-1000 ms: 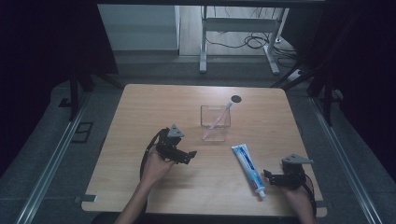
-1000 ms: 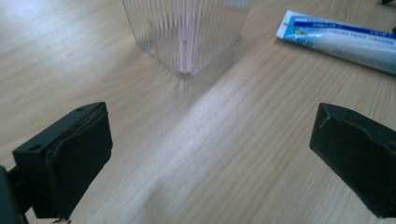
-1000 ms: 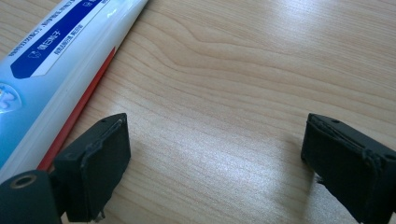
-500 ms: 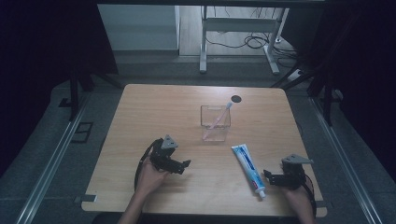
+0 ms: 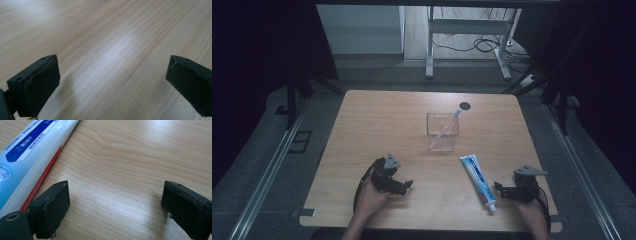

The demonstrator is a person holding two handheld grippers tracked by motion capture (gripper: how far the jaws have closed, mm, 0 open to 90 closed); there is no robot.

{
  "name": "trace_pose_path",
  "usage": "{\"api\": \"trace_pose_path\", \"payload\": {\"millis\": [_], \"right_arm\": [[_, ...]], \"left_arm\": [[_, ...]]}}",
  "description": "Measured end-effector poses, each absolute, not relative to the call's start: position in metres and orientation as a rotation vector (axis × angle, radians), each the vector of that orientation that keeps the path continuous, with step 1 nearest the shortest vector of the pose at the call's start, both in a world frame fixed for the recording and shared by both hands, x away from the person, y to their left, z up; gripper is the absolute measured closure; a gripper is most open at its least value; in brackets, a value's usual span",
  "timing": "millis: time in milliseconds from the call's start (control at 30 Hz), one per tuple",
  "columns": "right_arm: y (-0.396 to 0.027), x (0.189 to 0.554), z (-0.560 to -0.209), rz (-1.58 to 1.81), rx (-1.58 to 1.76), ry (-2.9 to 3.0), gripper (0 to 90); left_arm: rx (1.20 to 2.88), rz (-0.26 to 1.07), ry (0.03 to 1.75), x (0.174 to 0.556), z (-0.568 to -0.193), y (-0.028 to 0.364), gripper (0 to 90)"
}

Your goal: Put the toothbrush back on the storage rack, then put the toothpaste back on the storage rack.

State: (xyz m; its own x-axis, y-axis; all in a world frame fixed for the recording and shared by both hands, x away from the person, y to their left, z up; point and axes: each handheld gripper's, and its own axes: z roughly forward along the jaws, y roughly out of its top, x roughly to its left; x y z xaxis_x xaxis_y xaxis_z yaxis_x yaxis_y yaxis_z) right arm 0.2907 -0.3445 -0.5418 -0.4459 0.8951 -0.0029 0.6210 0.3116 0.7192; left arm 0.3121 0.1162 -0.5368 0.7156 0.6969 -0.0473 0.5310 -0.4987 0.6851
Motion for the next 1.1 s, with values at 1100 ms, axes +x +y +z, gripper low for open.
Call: {"api": "trace_pose_path", "payload": {"millis": [1100], "right_arm": [[-0.339, 0.289, -0.528, 0.987, 1.444, 2.289, 27.0]], "left_arm": [[2.244, 0.339, 0.974, 0.311, -0.545, 0.115, 0.0]]}}
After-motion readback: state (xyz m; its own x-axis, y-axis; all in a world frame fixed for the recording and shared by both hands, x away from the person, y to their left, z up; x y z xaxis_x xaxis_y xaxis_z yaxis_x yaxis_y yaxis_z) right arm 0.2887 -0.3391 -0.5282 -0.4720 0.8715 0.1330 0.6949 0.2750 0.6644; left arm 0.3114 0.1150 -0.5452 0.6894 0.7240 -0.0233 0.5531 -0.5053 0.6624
